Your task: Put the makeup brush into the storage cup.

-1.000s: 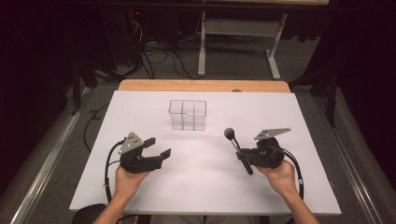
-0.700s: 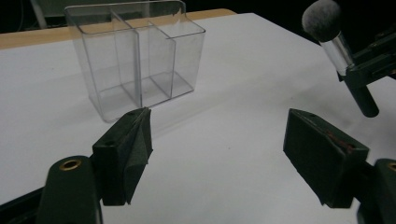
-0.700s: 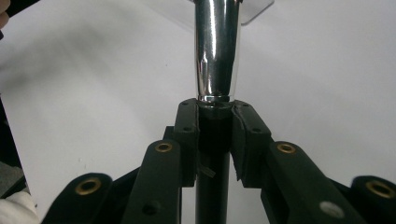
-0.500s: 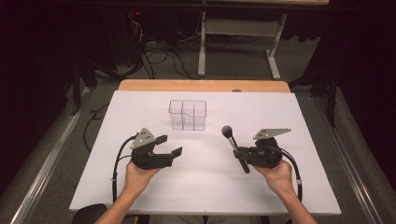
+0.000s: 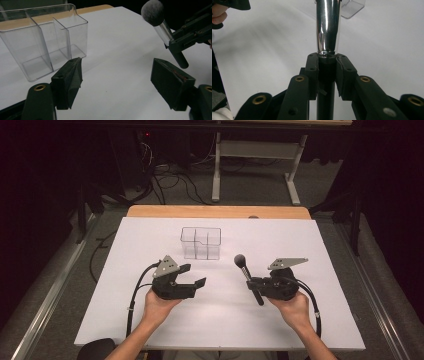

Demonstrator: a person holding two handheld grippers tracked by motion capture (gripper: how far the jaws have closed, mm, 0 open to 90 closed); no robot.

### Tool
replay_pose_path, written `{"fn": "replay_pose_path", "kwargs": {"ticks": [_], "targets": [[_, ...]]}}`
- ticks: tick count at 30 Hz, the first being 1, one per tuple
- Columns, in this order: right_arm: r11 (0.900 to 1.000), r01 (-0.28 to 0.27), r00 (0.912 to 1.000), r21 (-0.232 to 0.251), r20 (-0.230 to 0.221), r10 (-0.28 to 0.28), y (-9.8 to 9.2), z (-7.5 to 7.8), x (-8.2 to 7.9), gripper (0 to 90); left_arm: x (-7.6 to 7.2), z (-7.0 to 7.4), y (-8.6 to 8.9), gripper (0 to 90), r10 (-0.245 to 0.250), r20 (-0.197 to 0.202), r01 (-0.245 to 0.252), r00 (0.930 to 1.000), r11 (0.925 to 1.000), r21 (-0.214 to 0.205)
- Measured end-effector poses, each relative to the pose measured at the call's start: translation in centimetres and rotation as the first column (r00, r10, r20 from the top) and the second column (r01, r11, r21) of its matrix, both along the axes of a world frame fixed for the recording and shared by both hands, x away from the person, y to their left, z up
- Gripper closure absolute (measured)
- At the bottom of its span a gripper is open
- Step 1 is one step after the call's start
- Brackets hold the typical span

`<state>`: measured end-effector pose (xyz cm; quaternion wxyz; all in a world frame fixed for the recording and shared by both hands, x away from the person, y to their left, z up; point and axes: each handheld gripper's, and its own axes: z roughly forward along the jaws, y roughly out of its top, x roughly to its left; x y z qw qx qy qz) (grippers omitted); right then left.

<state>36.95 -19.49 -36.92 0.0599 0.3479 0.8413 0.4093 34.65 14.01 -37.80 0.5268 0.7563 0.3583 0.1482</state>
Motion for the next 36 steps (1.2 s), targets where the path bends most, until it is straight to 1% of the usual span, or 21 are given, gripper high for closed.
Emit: {"fn": "replay_pose_path", "kwargs": {"ticks": [1, 4, 7, 10, 12, 13, 17, 18, 20, 22, 24, 26, 31, 33, 36], "targets": [[1.0000, 0.002, 1.0000, -0.001, -0.004, -0.002, 0.1, 0.0, 0.0, 76.0, 0.0, 0.0, -0.2, 25.4, -0.004, -0.001, 0.004, 1.0000, 1.0000, -0.002], [1.0000, -0.001, 0.9999, 0.007, 0.011, 0.001, 0.1, 0.0, 0.0, 76.1, 0.1, 0.1, -0.7, 25.4, -0.020, 0.000, 0.020, 0.9998, 0.9998, 0.002], [1.0000, 0.002, 1.0000, 0.006, 0.006, -0.002, 0.2, 0.1, 0.0, 76.0, 0.2, 0.2, -1.2, 25.4, -0.031, -0.002, 0.031, 0.9995, 0.9995, 0.003], [0.9999, -0.003, 0.9999, 0.014, 0.017, 0.003, 0.4, 0.1, -0.1, 76.0, 0.4, 0.2, -1.7, 25.4, -0.042, -0.002, 0.042, 0.9991, 0.9991, -0.002], [0.9998, 0.001, 0.9999, 0.019, 0.014, -0.001, 0.4, 0.1, -0.1, 76.0, 0.5, 0.2, -2.0, 25.4, -0.049, -0.011, 0.049, 0.9987, 0.9988, 0.000], [0.9998, 0.004, 0.9999, 0.018, 0.012, -0.004, 0.5, 0.1, -0.2, 76.0, 0.6, 0.1, -2.1, 25.4, -0.051, -0.013, 0.051, 0.9986, 0.9987, -0.006], [0.9998, -0.001, 0.9996, 0.022, 0.027, 0.000, 0.5, 0.2, -0.1, 76.0, 0.6, 0.2, -2.7, 25.3, -0.071, -0.016, 0.070, 0.9974, 0.9975, -0.004], [0.9997, 0.005, 0.9997, 0.024, 0.023, -0.005, 0.6, 0.3, -0.2, 76.0, 0.6, 0.2, -2.8, 25.3, -0.071, -0.017, 0.071, 0.9973, 0.9974, -0.008], [0.9998, 0.001, 0.9996, 0.020, 0.029, -0.001, 0.7, 0.3, -0.2, 76.0, 0.6, 0.2, -3.0, 25.3, -0.071, -0.016, 0.070, 0.9974, 0.9973, -0.020], [0.9996, -0.001, 0.9995, 0.027, 0.030, 0.000, 0.8, 0.3, -0.3, 76.0, 0.6, 0.1, -3.1, 25.9, -0.067, -0.007, 0.067, 0.9977, 0.9975, -0.023], [0.9996, -0.003, 0.9994, 0.028, 0.033, 0.002, 0.9, 0.3, -0.3, 76.0, 0.7, 0.1, -3.1, 26.1, -0.068, -0.011, 0.067, 0.9976, 0.9972, -0.033], [0.9997, -0.002, 0.9996, 0.025, 0.029, 0.001, 1.0, 0.3, -0.4, 76.0, 0.8, -0.1, -3.2, 25.9, -0.073, -0.022, 0.073, 0.9971, 0.9969, -0.028], [0.9996, -0.004, 0.9992, 0.027, 0.039, 0.003, 1.4, 0.4, -0.4, 76.0, 0.8, -0.4, -3.4, 25.5, -0.079, -0.043, 0.078, 0.9959, 0.9967, -0.024], [0.9995, -0.010, 0.9992, 0.029, 0.040, 0.009, 1.6, 0.4, -0.5, 76.0, 0.7, -0.5, -3.6, 25.7, -0.082, -0.036, 0.081, 0.9960, 0.9965, -0.022], [0.9995, -0.024, 0.9985, 0.019, 0.049, 0.023, 1.9, 0.5, -0.6, 76.0, 0.6, -0.4, -3.7, 26.4, -0.077, -0.024, 0.076, 0.9968, 0.9969, -0.018]]}}
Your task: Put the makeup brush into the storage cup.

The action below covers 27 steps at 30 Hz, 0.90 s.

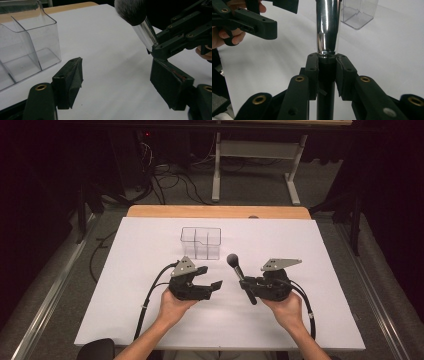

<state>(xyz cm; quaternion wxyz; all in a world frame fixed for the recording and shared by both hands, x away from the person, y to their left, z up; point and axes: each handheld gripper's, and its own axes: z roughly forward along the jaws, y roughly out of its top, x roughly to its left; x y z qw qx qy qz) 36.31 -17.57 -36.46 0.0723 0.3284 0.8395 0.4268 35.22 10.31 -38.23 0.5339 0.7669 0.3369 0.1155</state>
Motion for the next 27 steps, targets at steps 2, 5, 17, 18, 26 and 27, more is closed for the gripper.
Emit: {"fn": "replay_pose_path", "kwargs": {"ticks": [2, 5, 17, 18, 26, 27], "targets": [[1.0000, 0.001, 1.0000, -0.003, 0.008, -0.001, 0.1, 0.0, 0.0, 76.0, 0.0, 0.0, 0.0, 26.4, 0.000, -0.003, 0.000, 1.0000, 1.0000, 0.000], [0.9999, 0.008, 0.9999, -0.006, 0.011, -0.008, 0.2, 0.1, -0.1, 76.0, 0.1, -0.1, -0.1, 26.2, -0.003, -0.010, 0.003, 0.9999, 1.0000, 0.003], [0.9999, -0.005, 0.9998, -0.013, 0.021, 0.005, 1.3, 0.0, -0.5, 76.0, -0.2, 0.1, -0.5, 26.0, -0.015, 0.000, 0.015, 0.9999, 0.9999, 0.003], [0.9999, -0.006, 0.9998, -0.011, 0.018, 0.006, 1.4, 0.0, -0.6, 76.0, -0.2, 0.2, -0.5, 26.2, -0.019, -0.011, 0.019, 0.9998, 0.9998, 0.000], [0.9995, -0.030, 0.9993, -0.007, 0.023, 0.031, 2.4, -0.2, -0.7, 76.0, -0.2, 0.3, -0.6, 26.8, -0.032, -0.029, 0.031, 0.9991, 0.9992, -0.023], [0.9995, -0.030, 0.9993, -0.009, 0.022, 0.030, 2.5, -0.2, -0.8, 76.0, -0.2, 0.3, -0.6, 27.0, -0.033, -0.030, 0.032, 0.9990, 0.9992, -0.023]]}}
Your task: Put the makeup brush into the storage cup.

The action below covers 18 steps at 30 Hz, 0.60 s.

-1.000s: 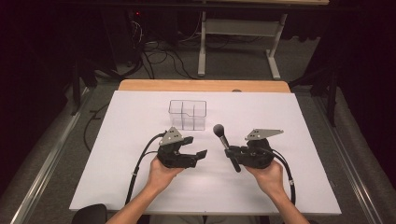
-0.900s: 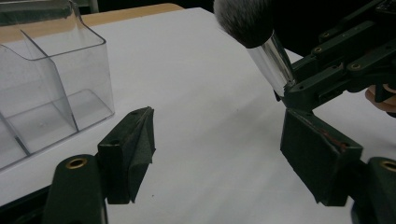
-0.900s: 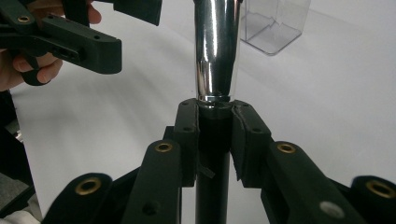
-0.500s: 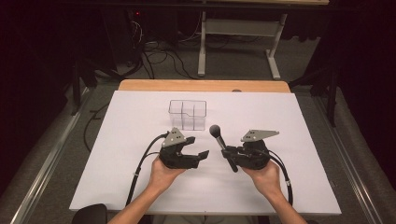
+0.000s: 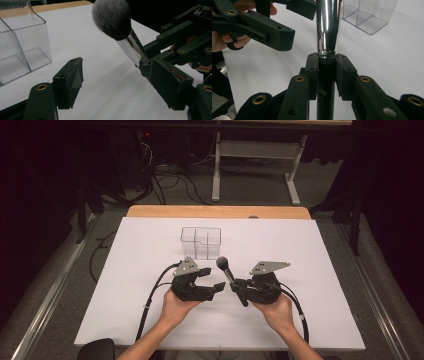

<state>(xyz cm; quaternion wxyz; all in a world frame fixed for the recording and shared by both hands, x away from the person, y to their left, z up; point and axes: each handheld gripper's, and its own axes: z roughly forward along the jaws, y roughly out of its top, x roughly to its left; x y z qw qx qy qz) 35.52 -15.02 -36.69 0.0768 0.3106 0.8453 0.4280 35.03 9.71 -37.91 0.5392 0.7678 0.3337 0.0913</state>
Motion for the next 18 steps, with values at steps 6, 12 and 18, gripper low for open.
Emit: {"fn": "replay_pose_path", "kwargs": {"ticks": [6, 12, 18], "targets": [[1.0000, -0.008, 0.9999, 0.001, 0.008, 0.008, 0.44, -0.03, -0.19, 76.0, -0.08, 0.03, -0.11, 29.7, -0.012, -0.011, 0.012, 0.9999, 0.9998, -0.019], [0.9999, -0.016, 0.9997, -0.002, 0.018, 0.016, 0.75, -0.04, -0.44, 76.0, -0.02, -0.07, -0.25, 32.2, -0.013, -0.026, 0.012, 0.9996, 0.9996, -0.024], [0.9998, -0.017, 0.9996, -0.012, 0.020, 0.017, 1.00, -0.21, -0.46, 76.0, 0.02, -0.09, -0.19, 40.6, -0.008, -0.045, 0.006, 0.9989, 0.9989, -0.047]]}}
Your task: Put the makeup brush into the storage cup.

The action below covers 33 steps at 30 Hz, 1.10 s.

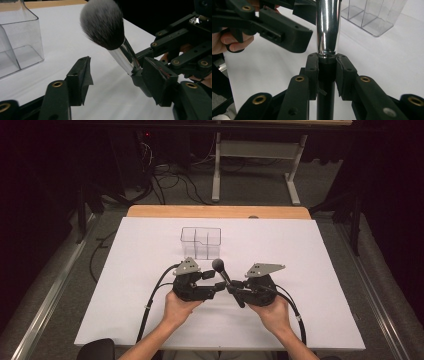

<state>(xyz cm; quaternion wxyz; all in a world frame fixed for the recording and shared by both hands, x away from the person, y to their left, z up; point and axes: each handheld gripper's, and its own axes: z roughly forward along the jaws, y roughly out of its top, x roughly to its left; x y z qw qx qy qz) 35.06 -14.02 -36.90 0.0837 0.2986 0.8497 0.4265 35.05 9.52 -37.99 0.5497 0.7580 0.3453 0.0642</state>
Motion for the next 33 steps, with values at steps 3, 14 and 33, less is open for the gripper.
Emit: {"fn": "replay_pose_path", "kwargs": {"ticks": [3, 14, 33], "targets": [[1.0000, 0.000, 1.0000, 0.001, 0.003, 0.000, 0.10, 0.00, -0.07, 76.0, 0.00, -0.03, -0.01, 42.8, 0.003, -0.002, -0.003, 1.0000, 1.0000, -0.005], [1.0000, -0.006, 0.9999, 0.003, 0.010, 0.006, 0.32, 0.04, -0.20, 76.0, 0.03, -0.10, -0.23, 49.5, -0.012, -0.017, 0.012, 0.9998, 0.9995, -0.029], [0.9997, -0.022, 0.9996, 0.007, 0.017, 0.022, 0.96, -0.07, -0.28, 76.0, 0.02, 0.04, -0.13, 61.2, -0.017, -0.037, 0.014, 0.9992, 0.9967, -0.080]]}}
